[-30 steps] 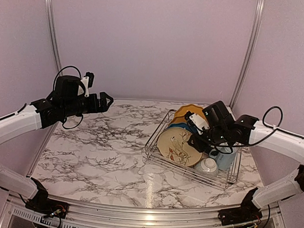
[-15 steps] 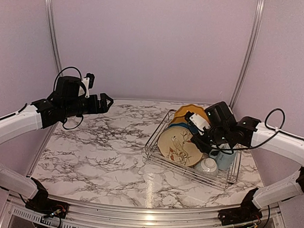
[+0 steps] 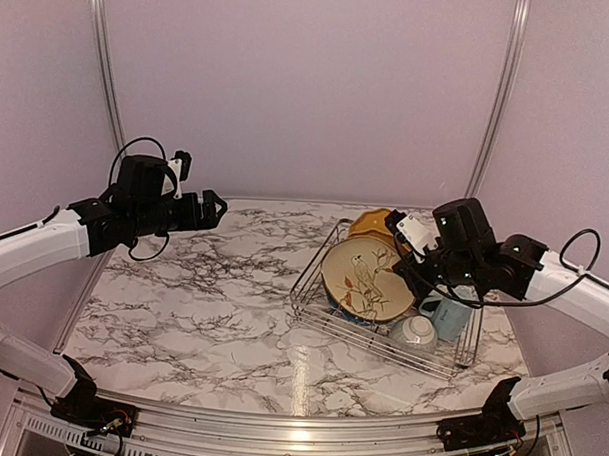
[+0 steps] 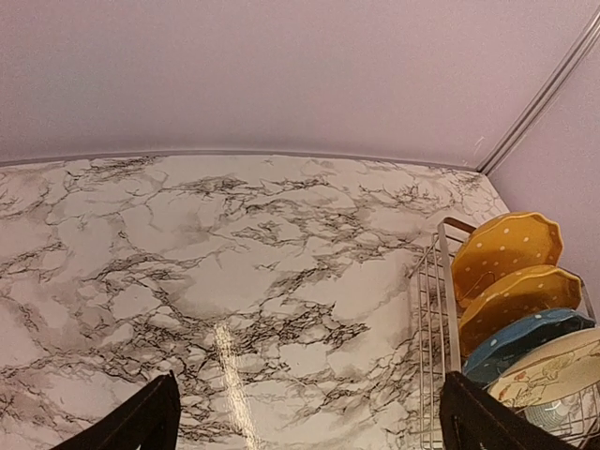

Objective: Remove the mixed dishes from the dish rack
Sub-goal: Grab the plate from the dish rack, then pass from the right arm to the left

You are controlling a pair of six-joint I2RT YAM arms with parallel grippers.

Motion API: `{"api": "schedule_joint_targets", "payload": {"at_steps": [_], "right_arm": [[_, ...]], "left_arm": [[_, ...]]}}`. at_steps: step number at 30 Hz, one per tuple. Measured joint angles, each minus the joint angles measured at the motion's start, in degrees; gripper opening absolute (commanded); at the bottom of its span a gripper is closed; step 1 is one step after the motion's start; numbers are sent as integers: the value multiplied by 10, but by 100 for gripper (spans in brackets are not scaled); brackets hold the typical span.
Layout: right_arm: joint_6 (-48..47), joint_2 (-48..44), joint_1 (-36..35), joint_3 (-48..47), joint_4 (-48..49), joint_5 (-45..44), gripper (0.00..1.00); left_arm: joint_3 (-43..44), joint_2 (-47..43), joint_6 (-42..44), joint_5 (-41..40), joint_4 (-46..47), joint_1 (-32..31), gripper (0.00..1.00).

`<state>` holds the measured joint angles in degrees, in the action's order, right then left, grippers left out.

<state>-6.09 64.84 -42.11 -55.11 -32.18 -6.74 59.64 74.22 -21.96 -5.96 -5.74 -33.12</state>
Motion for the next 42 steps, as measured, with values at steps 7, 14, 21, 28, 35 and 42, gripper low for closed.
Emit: {"api": "schedule_joint_targets", "payload": {"at_steps": [7, 14, 21, 28, 35, 42], "right_arm": [[4, -42, 0, 0, 1, -9, 0], [45, -74, 2, -1, 9, 3, 0], [109, -87, 6, -5, 54, 89, 0], [212, -66, 64, -3, 135, 183, 0], [314, 2, 118, -5, 185, 216, 0], [393, 27, 136, -5, 213, 252, 0]], "left_arm": [[0, 5, -8, -6, -4, 0, 99], [0, 5, -18, -8, -4, 0, 99], [0, 4, -33, 16, 10, 0, 99], [-17, 0, -76, 111, 83, 0, 99], [-71, 9, -200, 233, 218, -6, 99], [-79, 57, -291, 285, 332, -73, 97]]}}
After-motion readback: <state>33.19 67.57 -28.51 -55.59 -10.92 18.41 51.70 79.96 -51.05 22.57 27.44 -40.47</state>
